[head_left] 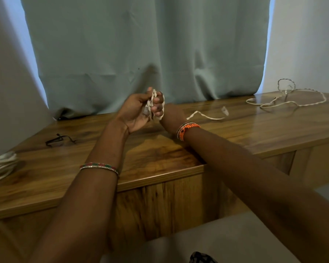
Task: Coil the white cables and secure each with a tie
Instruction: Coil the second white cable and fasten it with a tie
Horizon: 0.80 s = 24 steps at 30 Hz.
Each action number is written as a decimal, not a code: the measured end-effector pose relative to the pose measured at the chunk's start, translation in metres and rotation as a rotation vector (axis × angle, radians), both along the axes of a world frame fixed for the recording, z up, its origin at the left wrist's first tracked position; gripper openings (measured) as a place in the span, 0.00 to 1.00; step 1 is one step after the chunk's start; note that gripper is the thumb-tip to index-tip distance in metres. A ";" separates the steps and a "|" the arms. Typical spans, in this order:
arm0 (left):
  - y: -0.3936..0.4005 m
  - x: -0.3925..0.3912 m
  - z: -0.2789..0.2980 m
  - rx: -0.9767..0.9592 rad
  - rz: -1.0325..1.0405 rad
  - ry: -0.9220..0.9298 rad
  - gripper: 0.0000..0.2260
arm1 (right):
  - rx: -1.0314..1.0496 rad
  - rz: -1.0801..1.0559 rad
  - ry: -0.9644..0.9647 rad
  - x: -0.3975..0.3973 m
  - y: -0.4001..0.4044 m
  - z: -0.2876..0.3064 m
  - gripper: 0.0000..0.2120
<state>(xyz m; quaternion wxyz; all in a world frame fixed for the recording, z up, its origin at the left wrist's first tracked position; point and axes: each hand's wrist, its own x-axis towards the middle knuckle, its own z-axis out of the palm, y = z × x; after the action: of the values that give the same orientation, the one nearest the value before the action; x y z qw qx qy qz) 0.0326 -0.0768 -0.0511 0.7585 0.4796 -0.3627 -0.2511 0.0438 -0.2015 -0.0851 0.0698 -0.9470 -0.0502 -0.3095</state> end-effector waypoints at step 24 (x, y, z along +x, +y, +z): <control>-0.009 -0.025 -0.003 0.132 0.036 -0.067 0.15 | -0.467 0.079 -0.577 -0.067 -0.034 0.031 0.07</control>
<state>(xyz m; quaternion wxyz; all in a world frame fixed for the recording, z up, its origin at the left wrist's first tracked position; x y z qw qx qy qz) 0.0077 -0.0855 -0.0544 0.7171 0.5433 -0.3617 -0.2446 -0.0233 -0.2350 -0.0536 -0.1532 -0.8087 -0.1736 -0.5408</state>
